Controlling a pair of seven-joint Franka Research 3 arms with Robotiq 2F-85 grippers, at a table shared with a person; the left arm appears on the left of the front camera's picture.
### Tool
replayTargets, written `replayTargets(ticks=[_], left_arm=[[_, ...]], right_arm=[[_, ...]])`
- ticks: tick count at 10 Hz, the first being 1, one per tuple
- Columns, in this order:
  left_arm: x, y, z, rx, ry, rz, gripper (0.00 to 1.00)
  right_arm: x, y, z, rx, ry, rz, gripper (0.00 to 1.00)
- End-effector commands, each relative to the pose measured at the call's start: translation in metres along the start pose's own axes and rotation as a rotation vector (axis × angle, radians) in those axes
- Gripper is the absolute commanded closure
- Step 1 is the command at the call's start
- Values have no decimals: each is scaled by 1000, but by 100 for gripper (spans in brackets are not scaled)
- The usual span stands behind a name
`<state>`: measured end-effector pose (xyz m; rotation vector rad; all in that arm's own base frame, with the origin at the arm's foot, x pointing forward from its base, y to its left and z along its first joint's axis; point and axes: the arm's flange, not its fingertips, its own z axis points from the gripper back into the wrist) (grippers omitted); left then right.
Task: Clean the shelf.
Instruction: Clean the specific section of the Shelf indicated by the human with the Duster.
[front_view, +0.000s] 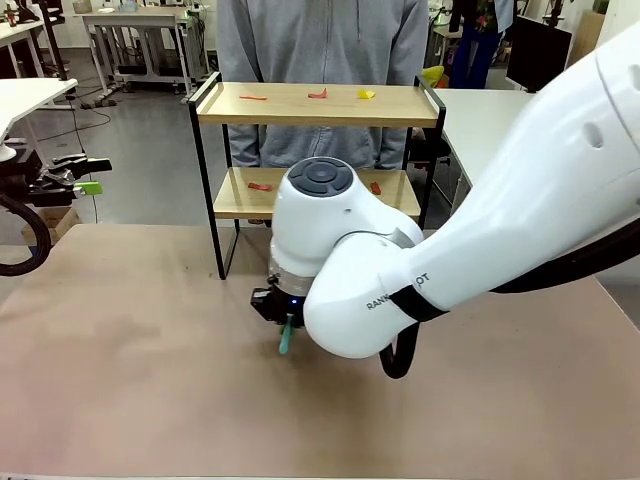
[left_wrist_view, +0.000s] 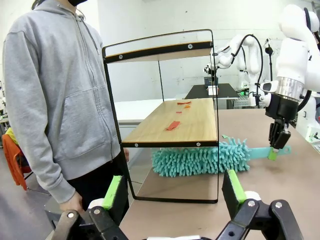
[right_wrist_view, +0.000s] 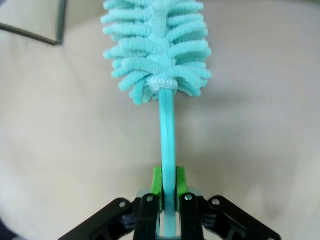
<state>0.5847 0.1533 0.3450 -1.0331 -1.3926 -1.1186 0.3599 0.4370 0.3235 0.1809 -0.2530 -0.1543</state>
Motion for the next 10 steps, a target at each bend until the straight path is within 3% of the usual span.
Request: replayTargets(ticks=[1,5,10], left_arm=[[3,-1,-1,2,2,-12,0],[3,-1,-1,2,2,-12,0],[3,-1,-1,2,2,-12,0]], right_arm=[[8,-35,12,9,11,-52,87],[25,-91,26,5,42,-124,87],[36,-165,48,-102,67,-163,87]])
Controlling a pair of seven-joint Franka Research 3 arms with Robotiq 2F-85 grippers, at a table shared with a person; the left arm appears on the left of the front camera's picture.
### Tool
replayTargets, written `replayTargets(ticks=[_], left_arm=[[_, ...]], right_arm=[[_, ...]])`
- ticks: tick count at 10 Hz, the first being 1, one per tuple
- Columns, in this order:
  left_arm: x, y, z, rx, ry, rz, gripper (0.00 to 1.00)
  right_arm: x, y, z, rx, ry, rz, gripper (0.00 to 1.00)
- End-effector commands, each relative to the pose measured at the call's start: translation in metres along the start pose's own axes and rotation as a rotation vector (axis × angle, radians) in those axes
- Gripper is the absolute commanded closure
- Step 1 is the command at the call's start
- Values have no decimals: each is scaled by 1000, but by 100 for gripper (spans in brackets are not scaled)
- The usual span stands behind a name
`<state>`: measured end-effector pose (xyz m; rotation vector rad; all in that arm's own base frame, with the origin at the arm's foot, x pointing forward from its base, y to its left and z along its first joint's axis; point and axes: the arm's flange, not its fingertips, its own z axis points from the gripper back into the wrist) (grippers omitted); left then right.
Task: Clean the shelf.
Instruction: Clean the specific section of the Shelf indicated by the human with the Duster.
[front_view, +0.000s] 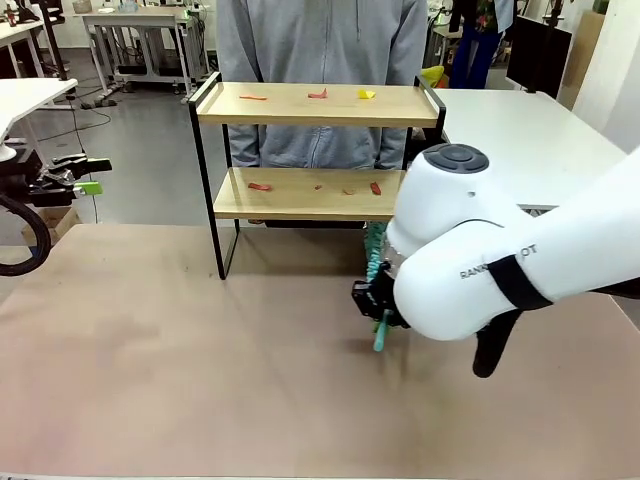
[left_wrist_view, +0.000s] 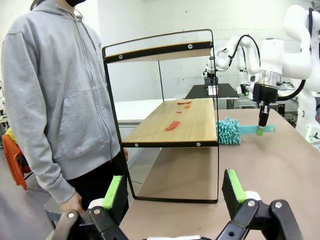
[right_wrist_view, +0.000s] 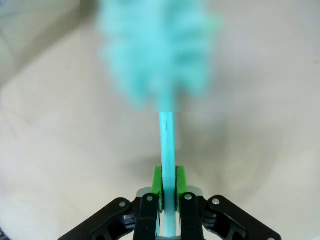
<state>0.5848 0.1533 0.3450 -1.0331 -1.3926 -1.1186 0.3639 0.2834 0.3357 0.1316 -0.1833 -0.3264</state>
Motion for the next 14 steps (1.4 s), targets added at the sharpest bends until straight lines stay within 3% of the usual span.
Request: replayTargets(ticks=[1,4,5,7,11,14], left_arm=[[3,-1,-1,3,2,-12,0],[3,-1,-1,3,2,-12,0],[3,-1,-1,3,2,-12,0],[3,-1,-1,3,2,-12,0],[3,-1,-1,3,2,-12,0],[3,-1,-1,3,2,-12,0]], right_arm=[[9,-29,15,-68,1,-3,87],[2,-30,29,-113,-83,33,87],[10,-30,17,-81,-11,-5,87],[10,-30,17,-81,-11,-5,87],[-3,-41,56,-37,-118,92,87],[-1,-63,73,-34,-92,221,87]])
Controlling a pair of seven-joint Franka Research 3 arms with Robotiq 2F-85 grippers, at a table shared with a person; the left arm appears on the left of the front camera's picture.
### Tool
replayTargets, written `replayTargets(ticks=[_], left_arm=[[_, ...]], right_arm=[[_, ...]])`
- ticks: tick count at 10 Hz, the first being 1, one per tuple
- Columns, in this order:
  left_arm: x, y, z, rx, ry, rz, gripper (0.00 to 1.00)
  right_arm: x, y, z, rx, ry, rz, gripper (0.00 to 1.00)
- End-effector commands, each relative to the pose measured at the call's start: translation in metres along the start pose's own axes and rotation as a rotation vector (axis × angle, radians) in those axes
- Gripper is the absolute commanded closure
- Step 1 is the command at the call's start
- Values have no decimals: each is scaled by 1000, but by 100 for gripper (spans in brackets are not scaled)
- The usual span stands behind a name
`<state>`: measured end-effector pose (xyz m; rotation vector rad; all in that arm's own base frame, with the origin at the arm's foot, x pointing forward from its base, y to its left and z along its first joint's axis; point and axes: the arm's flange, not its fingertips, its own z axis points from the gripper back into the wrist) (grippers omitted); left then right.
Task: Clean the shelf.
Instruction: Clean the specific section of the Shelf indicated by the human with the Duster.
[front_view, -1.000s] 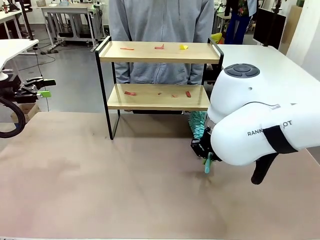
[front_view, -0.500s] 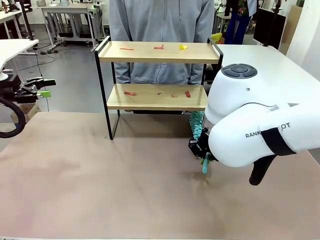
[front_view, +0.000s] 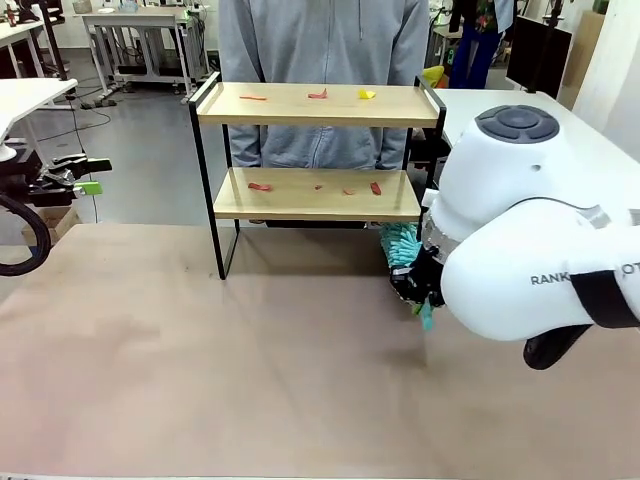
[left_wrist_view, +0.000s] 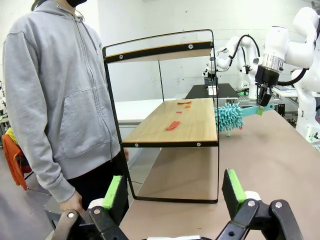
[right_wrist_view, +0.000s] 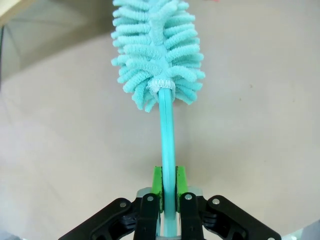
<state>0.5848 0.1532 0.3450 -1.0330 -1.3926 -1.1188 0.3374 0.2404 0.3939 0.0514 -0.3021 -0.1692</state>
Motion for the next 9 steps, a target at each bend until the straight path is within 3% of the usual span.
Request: replayTargets(ticks=[1,7,9], left_arm=[[3,-1,-1,3,2,-12,0],[3,-1,-1,3,2,-12,0],[3,-1,-1,3,2,-12,0]], right_arm=[[-3,-34,13,15,30,101,87],[-5,-102,61,91,121,505,87],[-6,-122,67,66,155,664,87]])
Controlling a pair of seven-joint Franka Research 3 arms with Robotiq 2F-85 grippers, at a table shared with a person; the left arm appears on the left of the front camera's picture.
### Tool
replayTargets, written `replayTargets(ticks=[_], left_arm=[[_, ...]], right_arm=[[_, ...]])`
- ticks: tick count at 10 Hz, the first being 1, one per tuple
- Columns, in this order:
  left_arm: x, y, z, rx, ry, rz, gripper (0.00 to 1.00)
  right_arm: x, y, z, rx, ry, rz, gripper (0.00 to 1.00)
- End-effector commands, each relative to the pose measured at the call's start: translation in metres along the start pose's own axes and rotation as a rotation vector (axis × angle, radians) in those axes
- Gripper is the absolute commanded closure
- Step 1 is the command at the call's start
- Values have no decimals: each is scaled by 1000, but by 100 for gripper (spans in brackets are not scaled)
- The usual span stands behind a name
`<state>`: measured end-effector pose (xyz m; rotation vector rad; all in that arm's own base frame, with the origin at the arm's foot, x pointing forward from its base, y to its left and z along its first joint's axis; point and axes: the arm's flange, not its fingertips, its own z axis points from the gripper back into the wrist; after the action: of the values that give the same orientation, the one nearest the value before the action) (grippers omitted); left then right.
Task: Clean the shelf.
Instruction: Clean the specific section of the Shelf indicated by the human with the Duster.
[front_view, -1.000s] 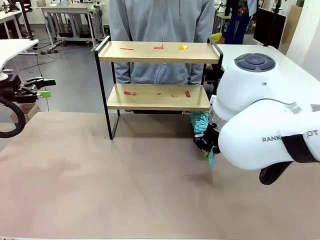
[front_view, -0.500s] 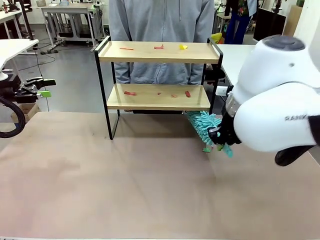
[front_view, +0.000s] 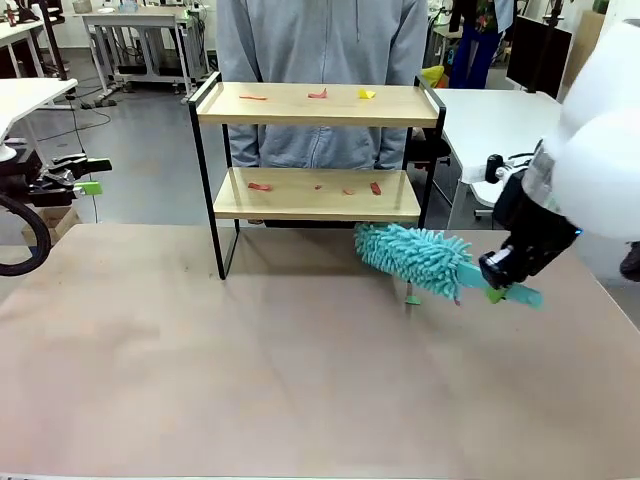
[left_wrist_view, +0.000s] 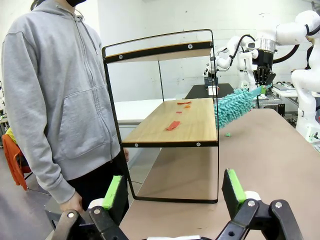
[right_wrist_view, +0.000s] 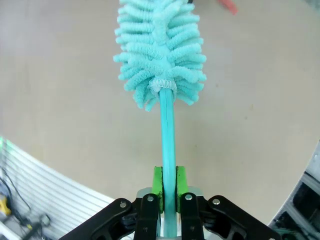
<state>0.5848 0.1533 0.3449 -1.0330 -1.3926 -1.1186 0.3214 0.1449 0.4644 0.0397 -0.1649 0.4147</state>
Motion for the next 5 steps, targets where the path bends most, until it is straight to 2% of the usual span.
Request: replayTargets(ticks=[1,2,3,5], left_arm=[[3,-1,-1,3,2,-12,0],[3,-1,-1,3,2,-12,0],[3,-1,-1,3,2,-12,0],[3,-1,-1,3,2,-12,0]], right_arm=[[-42,-18,-9,6,-15,131,87],[-38,-23,-10,130,-50,176,87],[-5,-6,5,6,10,64,87],[-5,-6,5,6,10,64,87]])
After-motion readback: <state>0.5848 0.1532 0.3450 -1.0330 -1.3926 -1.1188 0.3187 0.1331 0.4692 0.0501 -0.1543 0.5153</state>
